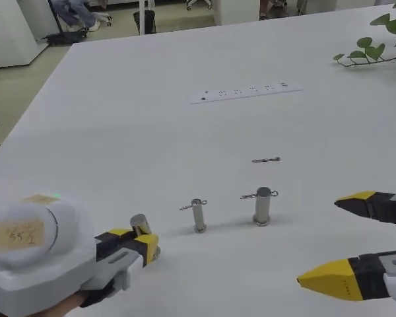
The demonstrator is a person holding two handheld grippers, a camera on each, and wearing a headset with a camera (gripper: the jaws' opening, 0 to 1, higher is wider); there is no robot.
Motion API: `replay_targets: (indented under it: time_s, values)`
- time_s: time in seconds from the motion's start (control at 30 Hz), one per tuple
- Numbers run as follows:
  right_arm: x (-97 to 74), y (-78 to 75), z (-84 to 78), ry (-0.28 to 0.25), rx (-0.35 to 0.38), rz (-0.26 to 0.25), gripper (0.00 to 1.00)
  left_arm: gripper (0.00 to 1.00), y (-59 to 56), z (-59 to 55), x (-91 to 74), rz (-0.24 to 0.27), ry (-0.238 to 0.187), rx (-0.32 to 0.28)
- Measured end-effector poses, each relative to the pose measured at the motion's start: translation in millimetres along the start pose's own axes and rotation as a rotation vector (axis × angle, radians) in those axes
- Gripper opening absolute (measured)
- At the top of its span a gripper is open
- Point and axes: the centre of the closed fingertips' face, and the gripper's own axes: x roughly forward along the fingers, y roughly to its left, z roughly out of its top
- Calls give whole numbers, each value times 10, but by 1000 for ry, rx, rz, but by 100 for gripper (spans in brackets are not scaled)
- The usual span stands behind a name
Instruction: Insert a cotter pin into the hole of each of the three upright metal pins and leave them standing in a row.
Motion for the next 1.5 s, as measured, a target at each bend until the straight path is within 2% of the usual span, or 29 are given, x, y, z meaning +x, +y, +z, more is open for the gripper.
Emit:
replay_targets:
  time_s: [0.2, 0.3, 0.37, 0.67, 0.83, 1.07, 1.23, 1.37, 1.5]
  values:
    - [-24, -39, 16, -15, 13, -17, 95, 10, -61, -115, 59, -4, 35, 5]
    - [-39, -64, 7, -20, 27, -21, 95, 10, -82, -187, 99, 6, 59, 39]
    - [-43, -64, -3, -15, 28, -22, 95, 10, -88, -202, 108, 3, 61, 35]
    - [-54, -57, -19, -12, 24, -20, 95, 10, -96, -181, 116, 6, 57, 56]
    - [-57, -52, -33, -11, 27, -21, 95, 10, -90, -198, 95, 12, 63, 35]
    - [-62, -39, -59, -8, 31, -20, 95, 11, -88, -230, 59, 27, 80, 48]
    - [-61, -18, -118, 15, 19, -7, 95, 11, -79, -238, 48, 30, 85, 26]
    - [-61, -6, -111, 11, 16, -2, 95, 12, -108, -256, 45, 28, 94, 69]
    - [-56, 18, -141, 23, 12, 7, 95, 12, -108, -248, 28, 25, 94, 83]
